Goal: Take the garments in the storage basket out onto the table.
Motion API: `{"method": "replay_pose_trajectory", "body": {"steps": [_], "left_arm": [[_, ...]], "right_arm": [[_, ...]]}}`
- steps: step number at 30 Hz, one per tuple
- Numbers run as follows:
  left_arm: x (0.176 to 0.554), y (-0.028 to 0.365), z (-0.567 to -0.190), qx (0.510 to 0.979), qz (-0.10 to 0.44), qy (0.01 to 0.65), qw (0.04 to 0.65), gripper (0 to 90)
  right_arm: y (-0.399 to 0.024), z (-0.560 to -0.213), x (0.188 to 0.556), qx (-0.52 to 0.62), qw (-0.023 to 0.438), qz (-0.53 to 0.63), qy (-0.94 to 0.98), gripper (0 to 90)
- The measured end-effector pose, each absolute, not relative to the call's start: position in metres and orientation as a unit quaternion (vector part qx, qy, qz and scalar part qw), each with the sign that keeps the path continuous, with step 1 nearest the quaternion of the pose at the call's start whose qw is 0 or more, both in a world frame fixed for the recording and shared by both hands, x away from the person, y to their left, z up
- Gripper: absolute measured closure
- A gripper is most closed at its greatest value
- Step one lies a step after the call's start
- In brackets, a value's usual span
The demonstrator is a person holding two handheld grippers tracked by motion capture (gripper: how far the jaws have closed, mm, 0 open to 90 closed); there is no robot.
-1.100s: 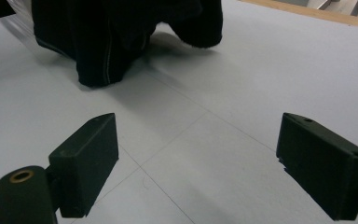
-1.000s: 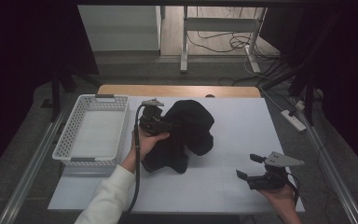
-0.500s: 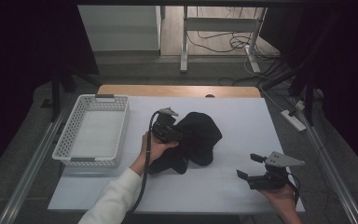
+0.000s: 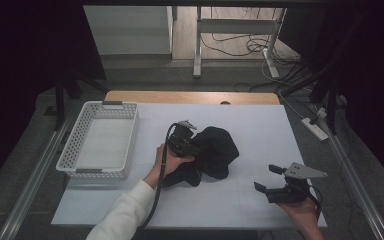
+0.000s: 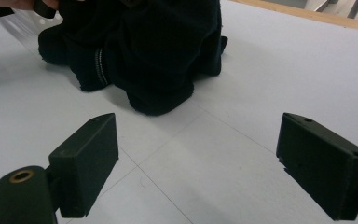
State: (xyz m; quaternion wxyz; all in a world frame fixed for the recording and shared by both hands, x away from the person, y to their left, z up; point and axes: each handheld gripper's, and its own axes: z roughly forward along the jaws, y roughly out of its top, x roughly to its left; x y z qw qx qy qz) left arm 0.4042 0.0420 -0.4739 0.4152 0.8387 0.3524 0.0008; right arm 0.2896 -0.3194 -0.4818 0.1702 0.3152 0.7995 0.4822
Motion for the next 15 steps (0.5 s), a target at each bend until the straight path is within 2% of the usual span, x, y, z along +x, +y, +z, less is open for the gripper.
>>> {"method": "replay_pose_trajectory", "body": {"steps": [2,6,8,10,15], "left_arm": [[0.404,0.042,-0.473,0.840,0.004,0.347,0.416,57.5],[0.400,0.047,-0.466,0.840,0.025,0.329,0.430,35.0],[0.397,0.053,-0.461,0.829,0.032,0.331,0.449,27.7],[0.394,0.060,-0.455,0.821,0.047,0.337,0.459,22.4],[0.384,0.077,-0.445,0.817,0.054,0.338,0.465,20.0]], "right_arm": [[-0.320,-0.482,0.290,0.315,0.170,0.483,0.799,12.5],[-0.320,-0.482,0.290,0.316,0.169,0.483,0.799,12.5],[-0.320,-0.482,0.290,0.317,0.169,0.483,0.799,12.5],[-0.319,-0.482,0.291,0.316,0.169,0.482,0.799,12.5],[-0.318,-0.482,0.291,0.318,0.166,0.484,0.798,12.5]]}}
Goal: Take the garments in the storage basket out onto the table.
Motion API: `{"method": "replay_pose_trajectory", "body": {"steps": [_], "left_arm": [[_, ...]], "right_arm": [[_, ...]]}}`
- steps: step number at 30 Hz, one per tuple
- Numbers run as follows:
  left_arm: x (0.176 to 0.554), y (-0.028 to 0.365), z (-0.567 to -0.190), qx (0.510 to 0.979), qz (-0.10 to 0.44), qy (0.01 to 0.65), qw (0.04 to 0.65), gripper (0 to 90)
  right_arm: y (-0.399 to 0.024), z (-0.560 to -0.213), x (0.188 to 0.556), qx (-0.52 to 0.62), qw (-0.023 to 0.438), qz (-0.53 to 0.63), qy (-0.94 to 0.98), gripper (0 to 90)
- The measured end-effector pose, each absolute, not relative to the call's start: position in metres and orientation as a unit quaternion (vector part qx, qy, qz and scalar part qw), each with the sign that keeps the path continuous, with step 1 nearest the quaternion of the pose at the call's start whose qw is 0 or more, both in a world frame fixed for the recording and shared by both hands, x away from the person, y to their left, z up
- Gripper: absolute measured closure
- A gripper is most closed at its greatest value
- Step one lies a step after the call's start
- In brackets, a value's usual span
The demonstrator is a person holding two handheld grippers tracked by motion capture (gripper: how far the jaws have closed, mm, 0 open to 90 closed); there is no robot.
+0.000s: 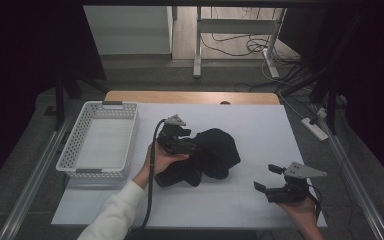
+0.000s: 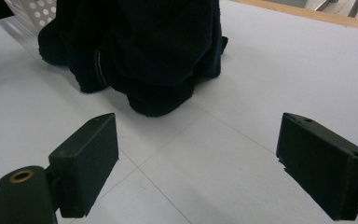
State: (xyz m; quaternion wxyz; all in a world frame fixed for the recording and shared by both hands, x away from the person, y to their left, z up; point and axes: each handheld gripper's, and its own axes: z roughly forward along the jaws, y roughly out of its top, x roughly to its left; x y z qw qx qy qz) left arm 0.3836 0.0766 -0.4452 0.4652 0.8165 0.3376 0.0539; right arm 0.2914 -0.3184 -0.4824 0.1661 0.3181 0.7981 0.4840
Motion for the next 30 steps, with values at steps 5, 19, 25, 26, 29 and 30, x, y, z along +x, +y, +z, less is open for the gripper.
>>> {"method": "replay_pose_trajectory", "body": {"steps": [5,19,25,26,29,30], "left_arm": [[0.372,0.088,-0.436,0.812,0.080,0.340,0.468,16.4],[0.363,0.098,-0.436,0.818,0.052,0.336,0.463,9.8],[0.351,0.108,-0.433,0.813,0.055,0.333,0.474,8.2],[0.349,0.109,-0.433,0.813,0.057,0.333,0.473,8.2],[0.345,0.113,-0.431,0.814,0.064,0.334,0.471,8.3],[0.343,0.114,-0.431,0.812,0.065,0.336,0.472,8.4]], "right_arm": [[-0.315,-0.482,0.292,0.313,0.168,0.482,0.801,12.5],[-0.316,-0.481,0.289,0.308,0.171,0.482,0.802,12.5],[-0.317,-0.479,0.287,0.309,0.175,0.484,0.800,12.5],[-0.317,-0.479,0.287,0.307,0.174,0.482,0.802,12.5],[-0.316,-0.479,0.286,0.306,0.175,0.481,0.803,12.5],[-0.316,-0.479,0.286,0.307,0.176,0.481,0.802,12.5]]}}
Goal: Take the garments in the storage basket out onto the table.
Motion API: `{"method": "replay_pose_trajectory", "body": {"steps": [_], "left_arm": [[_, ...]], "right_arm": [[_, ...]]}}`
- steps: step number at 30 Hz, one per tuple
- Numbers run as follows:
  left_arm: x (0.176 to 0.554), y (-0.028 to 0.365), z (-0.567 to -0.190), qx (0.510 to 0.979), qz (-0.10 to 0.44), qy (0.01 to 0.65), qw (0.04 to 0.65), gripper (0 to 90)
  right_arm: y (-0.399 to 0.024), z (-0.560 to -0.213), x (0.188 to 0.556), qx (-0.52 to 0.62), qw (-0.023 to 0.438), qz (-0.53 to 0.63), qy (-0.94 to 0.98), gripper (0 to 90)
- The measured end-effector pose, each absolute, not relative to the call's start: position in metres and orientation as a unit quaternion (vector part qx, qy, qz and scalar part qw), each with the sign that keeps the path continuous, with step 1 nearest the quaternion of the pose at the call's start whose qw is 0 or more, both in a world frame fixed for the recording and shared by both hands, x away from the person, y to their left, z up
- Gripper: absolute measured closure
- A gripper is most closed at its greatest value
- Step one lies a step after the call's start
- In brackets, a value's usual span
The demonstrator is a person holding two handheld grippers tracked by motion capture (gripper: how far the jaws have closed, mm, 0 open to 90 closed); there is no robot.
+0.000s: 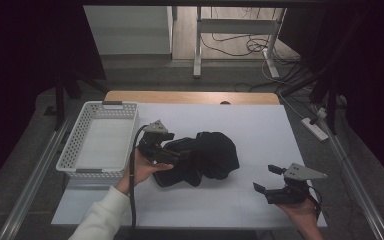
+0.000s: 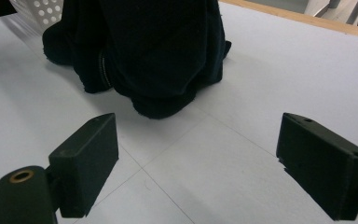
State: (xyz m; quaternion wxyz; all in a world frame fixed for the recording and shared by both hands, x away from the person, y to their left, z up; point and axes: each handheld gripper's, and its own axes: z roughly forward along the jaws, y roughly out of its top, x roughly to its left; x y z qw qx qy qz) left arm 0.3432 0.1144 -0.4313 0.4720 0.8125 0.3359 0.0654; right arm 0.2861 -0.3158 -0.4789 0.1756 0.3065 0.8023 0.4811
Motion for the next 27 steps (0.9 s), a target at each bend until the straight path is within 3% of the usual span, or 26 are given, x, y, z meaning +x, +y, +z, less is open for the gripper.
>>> {"method": "replay_pose_trajectory", "body": {"steps": [16,27], "left_arm": [[0.295,0.152,-0.437,0.817,0.124,0.358,0.436,11.9],[0.279,0.180,-0.440,0.803,0.132,0.378,0.441,12.1]], "right_arm": [[-0.310,-0.478,0.284,0.288,0.173,0.483,0.808,12.7],[-0.307,-0.478,0.285,0.284,0.171,0.483,0.811,12.7]]}}
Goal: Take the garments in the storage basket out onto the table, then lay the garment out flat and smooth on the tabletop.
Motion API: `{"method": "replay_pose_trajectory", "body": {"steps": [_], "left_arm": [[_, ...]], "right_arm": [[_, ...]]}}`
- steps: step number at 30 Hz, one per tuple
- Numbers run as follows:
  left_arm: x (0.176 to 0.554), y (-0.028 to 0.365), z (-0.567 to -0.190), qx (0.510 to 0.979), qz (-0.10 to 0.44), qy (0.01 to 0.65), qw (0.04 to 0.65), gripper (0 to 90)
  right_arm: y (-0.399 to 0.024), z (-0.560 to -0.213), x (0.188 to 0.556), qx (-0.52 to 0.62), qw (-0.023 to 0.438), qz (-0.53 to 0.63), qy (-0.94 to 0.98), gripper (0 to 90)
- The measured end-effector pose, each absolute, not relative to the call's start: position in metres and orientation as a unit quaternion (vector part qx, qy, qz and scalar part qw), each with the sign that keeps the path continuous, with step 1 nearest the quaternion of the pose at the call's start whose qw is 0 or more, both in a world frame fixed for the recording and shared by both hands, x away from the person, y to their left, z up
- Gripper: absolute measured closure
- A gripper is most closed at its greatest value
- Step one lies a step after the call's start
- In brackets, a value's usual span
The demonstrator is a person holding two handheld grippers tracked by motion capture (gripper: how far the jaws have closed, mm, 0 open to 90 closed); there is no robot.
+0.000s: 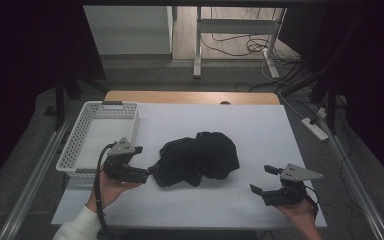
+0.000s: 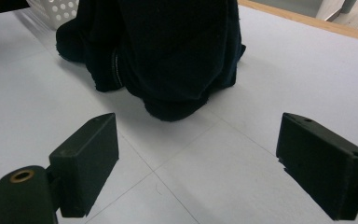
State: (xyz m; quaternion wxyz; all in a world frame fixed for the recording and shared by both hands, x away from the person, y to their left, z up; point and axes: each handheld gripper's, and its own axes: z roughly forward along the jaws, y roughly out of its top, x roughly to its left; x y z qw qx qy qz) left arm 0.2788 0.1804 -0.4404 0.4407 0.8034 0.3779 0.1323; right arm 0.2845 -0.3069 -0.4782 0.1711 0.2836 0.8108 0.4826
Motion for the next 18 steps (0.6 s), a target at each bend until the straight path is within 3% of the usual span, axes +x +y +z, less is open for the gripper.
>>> {"method": "replay_pose_trajectory", "body": {"steps": [18], "left_arm": [[0.276,0.189,-0.450,0.804,0.134,0.387,0.430,11.9]], "right_arm": [[-0.290,-0.477,0.278,0.258,0.158,0.484,0.821,13.4]]}}
